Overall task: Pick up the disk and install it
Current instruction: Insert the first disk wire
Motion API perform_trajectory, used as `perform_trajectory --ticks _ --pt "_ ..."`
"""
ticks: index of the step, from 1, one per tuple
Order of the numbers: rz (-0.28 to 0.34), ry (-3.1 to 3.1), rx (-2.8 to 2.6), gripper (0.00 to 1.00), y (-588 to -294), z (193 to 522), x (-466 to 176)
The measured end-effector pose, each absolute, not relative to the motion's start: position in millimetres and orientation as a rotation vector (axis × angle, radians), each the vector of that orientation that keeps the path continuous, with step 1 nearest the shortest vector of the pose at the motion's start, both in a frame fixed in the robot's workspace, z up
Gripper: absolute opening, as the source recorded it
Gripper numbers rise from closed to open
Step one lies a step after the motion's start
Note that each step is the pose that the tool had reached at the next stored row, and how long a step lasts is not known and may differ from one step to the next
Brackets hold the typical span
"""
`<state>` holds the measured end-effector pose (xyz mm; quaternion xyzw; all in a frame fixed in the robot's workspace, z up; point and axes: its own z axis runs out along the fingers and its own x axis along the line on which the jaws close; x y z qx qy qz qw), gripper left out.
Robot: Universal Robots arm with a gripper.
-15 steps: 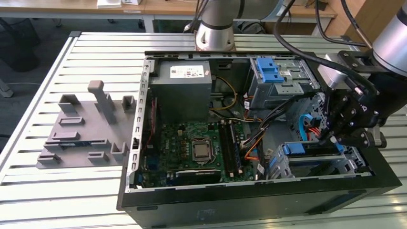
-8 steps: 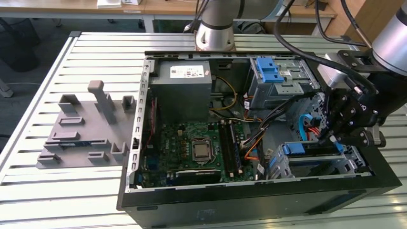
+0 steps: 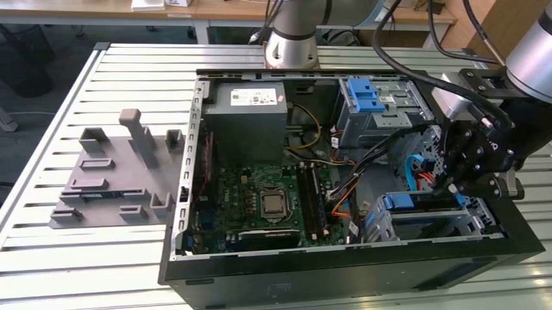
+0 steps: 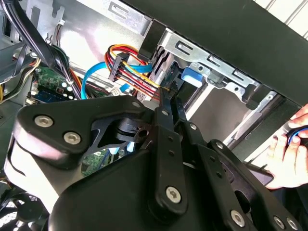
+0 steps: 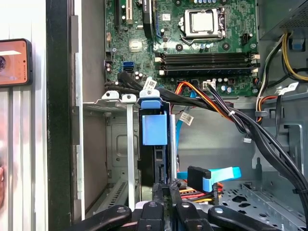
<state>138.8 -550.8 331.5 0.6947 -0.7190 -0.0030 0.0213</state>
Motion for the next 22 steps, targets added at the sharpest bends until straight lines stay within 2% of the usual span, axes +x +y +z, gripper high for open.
perform_trajectory --ticks 15,17,18,22 --pt "-0.013 -2.227 2.152 0.16 -550.9 328.1 139.6" --pt "-0.014 -2.227 2.152 0.18 -550.9 329.6 139.7" --pt "-0.013 -2.227 2.152 0.24 -550.9 331.7 139.7" --pt "-0.013 -2.227 2.152 0.24 -550.9 339.8 139.7"
